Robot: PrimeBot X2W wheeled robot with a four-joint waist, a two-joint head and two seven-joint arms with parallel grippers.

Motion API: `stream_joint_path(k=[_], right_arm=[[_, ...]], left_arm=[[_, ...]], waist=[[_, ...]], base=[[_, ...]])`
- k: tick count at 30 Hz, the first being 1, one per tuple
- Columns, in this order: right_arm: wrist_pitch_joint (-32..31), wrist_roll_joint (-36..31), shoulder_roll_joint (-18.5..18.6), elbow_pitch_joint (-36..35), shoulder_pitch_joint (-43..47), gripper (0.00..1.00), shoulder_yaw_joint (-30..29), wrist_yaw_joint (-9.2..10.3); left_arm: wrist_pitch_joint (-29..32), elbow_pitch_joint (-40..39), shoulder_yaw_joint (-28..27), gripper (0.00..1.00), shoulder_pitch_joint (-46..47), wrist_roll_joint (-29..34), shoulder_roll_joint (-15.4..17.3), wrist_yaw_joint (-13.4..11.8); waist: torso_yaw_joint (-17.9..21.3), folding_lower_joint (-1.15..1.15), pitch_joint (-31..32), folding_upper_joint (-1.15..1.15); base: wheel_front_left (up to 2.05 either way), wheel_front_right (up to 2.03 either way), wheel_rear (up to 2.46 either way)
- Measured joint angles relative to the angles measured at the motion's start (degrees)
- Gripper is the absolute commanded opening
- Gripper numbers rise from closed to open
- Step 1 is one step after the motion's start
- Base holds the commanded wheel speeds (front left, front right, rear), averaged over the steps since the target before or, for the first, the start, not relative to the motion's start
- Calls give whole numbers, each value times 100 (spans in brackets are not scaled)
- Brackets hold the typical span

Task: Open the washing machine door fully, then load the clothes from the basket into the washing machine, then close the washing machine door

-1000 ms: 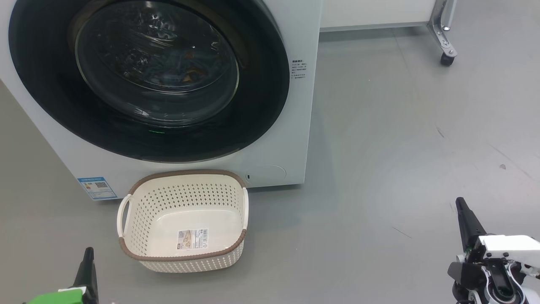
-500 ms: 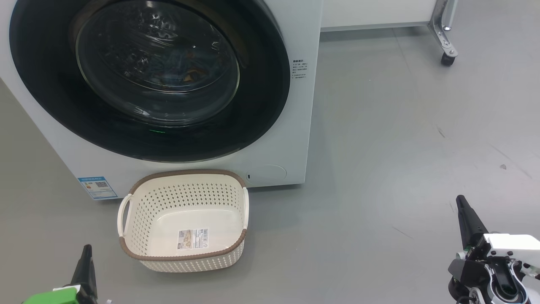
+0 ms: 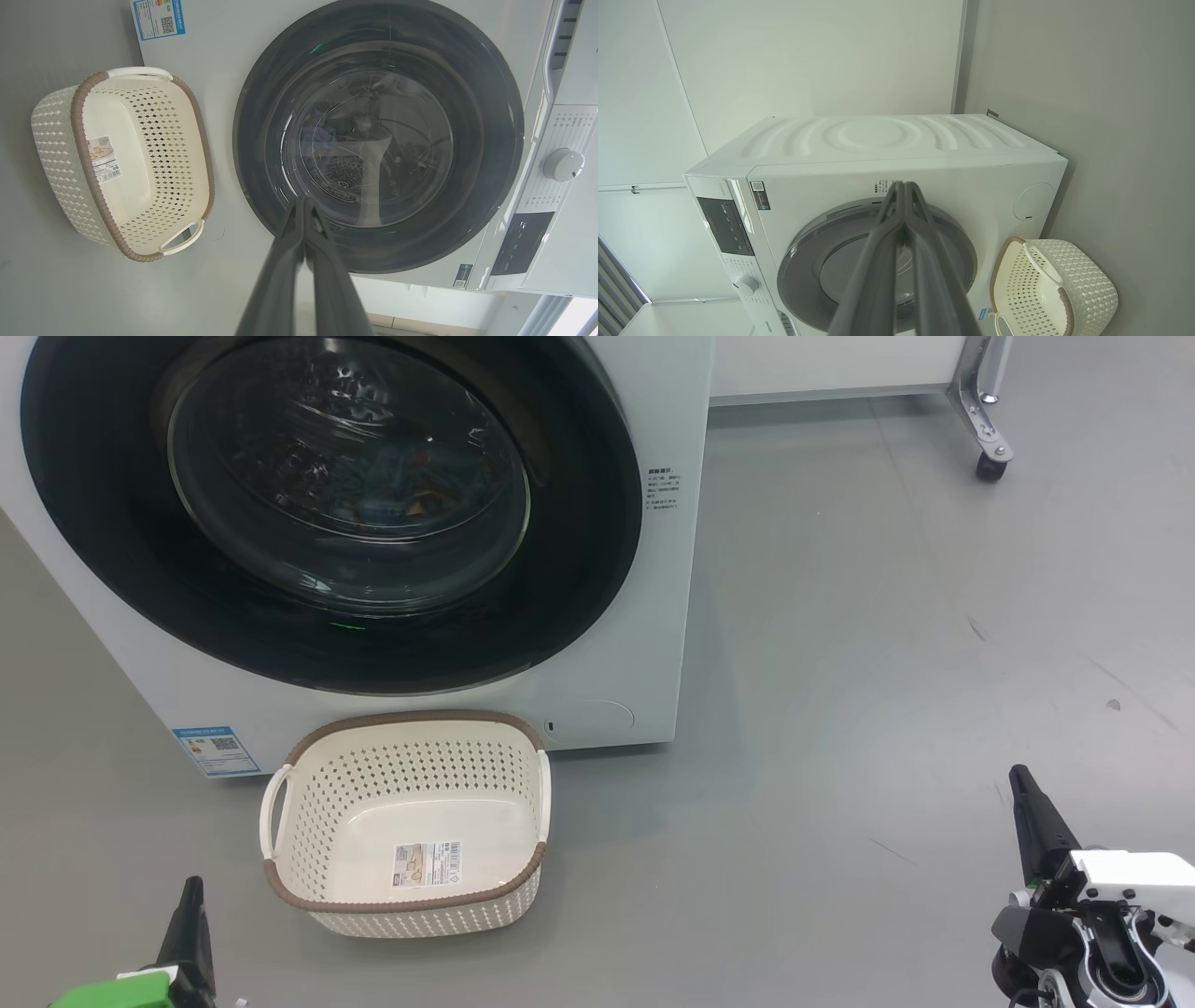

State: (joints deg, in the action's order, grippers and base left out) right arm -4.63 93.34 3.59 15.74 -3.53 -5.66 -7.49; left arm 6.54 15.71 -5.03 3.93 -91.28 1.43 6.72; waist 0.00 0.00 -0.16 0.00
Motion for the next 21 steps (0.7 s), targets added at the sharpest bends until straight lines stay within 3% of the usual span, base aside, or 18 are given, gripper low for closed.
stream_joint_path(k=[21], right_arm=[[-2,0,-2,0,-1,0,-9,0]], left_arm=[[0,-1,0,0,0,0,1,0]], waist=[[0,0,0,0]], base=[[0,0,0]])
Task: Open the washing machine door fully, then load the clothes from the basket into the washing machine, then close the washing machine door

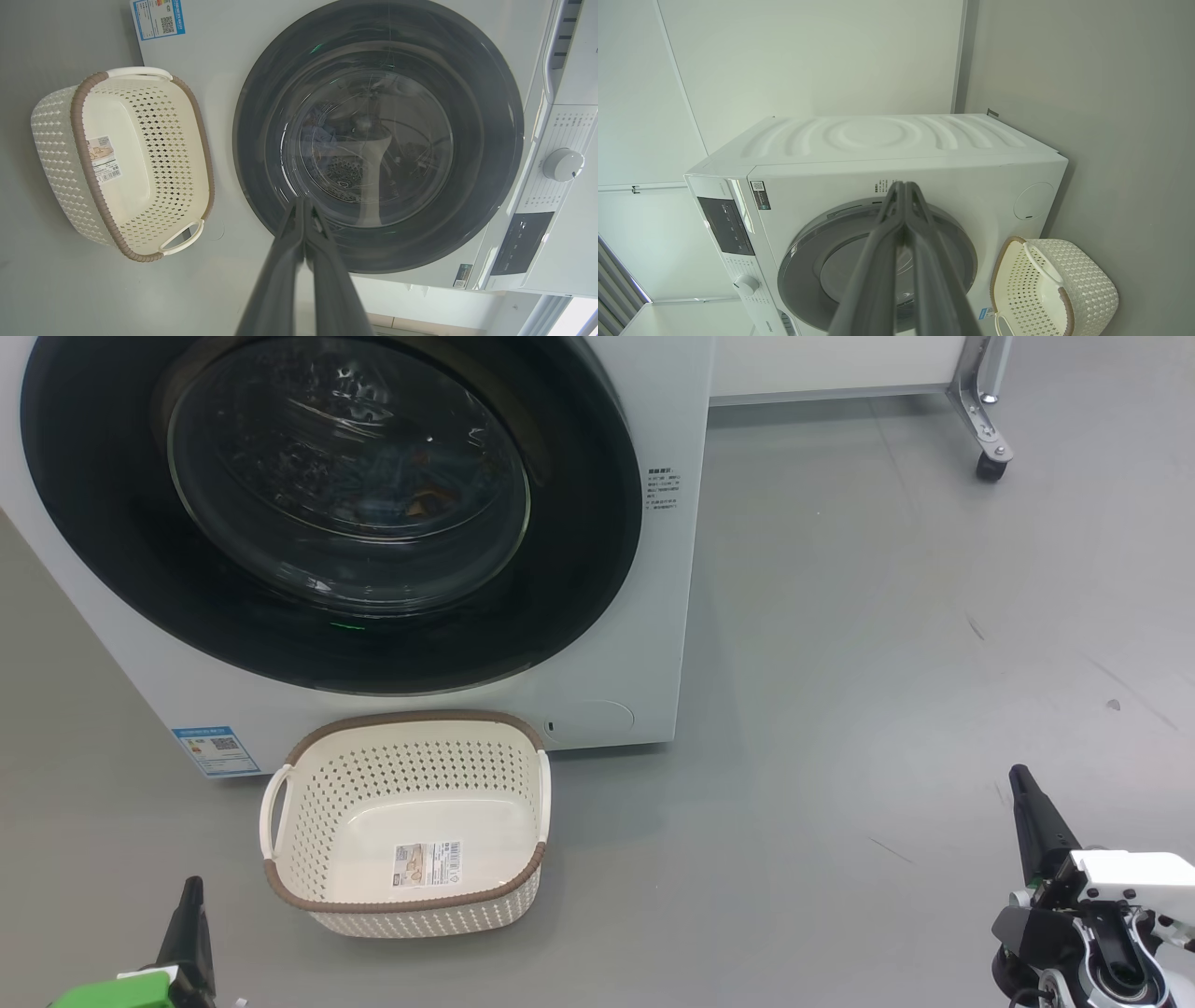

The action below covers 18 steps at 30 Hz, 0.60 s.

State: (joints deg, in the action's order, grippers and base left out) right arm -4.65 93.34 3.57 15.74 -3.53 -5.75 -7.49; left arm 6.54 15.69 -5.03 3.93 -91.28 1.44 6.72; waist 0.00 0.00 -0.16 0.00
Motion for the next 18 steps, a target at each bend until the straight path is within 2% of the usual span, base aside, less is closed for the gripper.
stream_joint_path(k=[18], right_arm=[[-14,0,-2,-1,-1,0,-5,0]], left_arm=[[0,-2,1,0,0,0,0,0]], waist=[[0,0,0,0]], base=[[0,0,0]])
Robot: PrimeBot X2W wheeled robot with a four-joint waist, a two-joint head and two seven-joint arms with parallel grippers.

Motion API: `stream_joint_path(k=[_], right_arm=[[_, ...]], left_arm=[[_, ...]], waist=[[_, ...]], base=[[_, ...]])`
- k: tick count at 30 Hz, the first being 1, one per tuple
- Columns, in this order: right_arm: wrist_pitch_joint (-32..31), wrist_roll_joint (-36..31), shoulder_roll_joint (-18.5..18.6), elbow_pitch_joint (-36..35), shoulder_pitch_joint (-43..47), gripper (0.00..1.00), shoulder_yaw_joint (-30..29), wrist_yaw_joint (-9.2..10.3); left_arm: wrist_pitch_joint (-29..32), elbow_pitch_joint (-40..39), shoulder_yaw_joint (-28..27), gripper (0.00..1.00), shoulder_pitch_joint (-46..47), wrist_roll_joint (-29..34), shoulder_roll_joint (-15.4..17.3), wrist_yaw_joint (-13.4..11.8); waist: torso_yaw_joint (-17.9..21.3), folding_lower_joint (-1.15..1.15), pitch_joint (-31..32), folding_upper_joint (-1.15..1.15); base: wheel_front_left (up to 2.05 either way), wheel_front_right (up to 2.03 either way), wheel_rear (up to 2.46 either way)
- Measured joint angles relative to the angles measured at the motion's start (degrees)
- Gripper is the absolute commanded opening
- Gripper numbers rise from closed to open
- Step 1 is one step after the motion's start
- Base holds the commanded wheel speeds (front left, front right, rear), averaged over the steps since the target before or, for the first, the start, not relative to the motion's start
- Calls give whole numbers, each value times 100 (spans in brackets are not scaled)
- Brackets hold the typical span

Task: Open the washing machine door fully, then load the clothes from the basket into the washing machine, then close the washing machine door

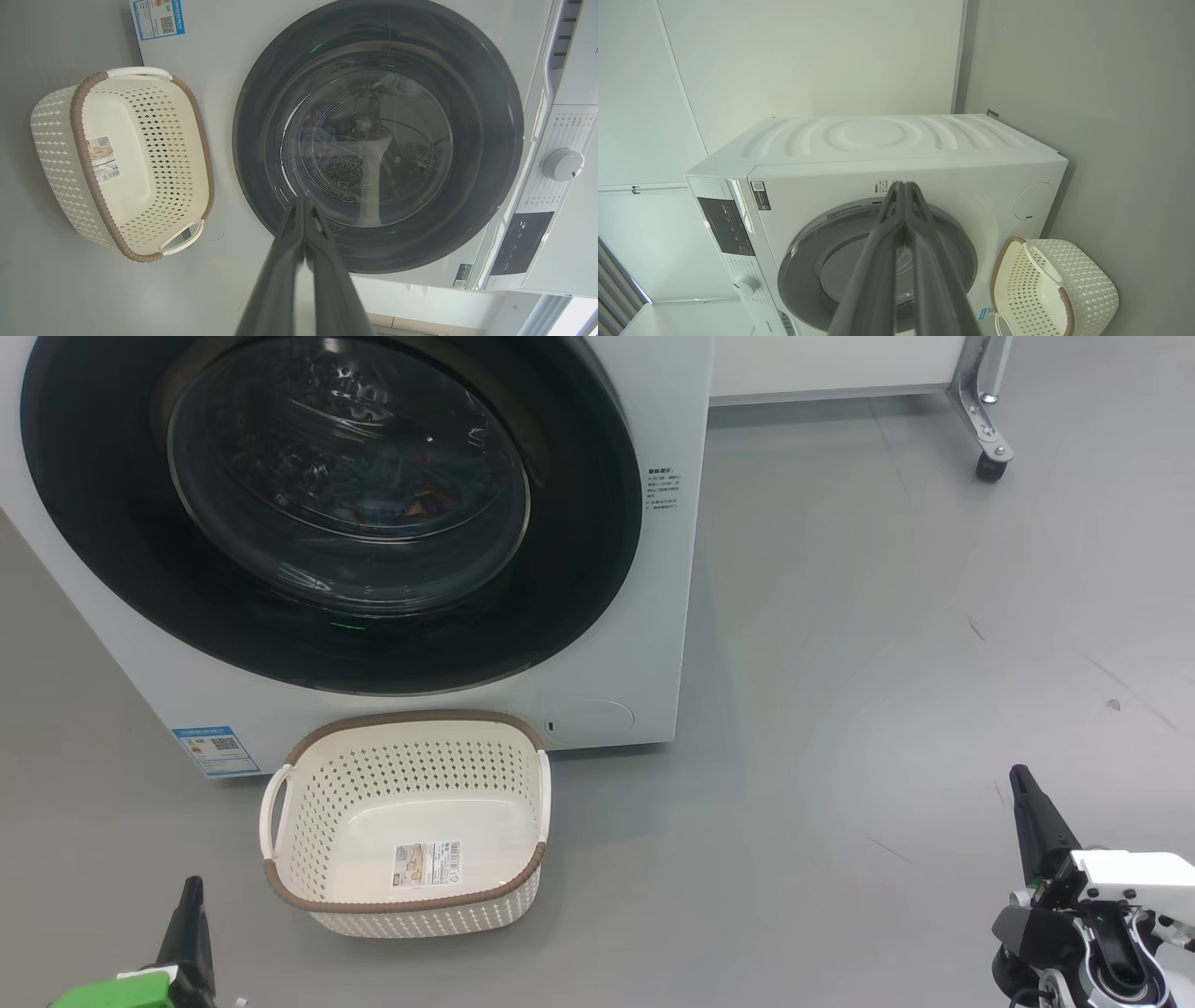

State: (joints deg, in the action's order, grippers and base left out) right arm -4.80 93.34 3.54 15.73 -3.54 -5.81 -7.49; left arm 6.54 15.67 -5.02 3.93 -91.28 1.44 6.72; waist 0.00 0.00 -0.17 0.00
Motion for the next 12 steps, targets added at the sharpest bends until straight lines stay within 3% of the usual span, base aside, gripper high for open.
stream_joint_path(k=[12], right_arm=[[0,0,-1,0,0,0,-4,0]], left_arm=[[-1,-2,0,0,0,0,1,0]], waist=[[0,0,0,0]], base=[[0,0,0]])
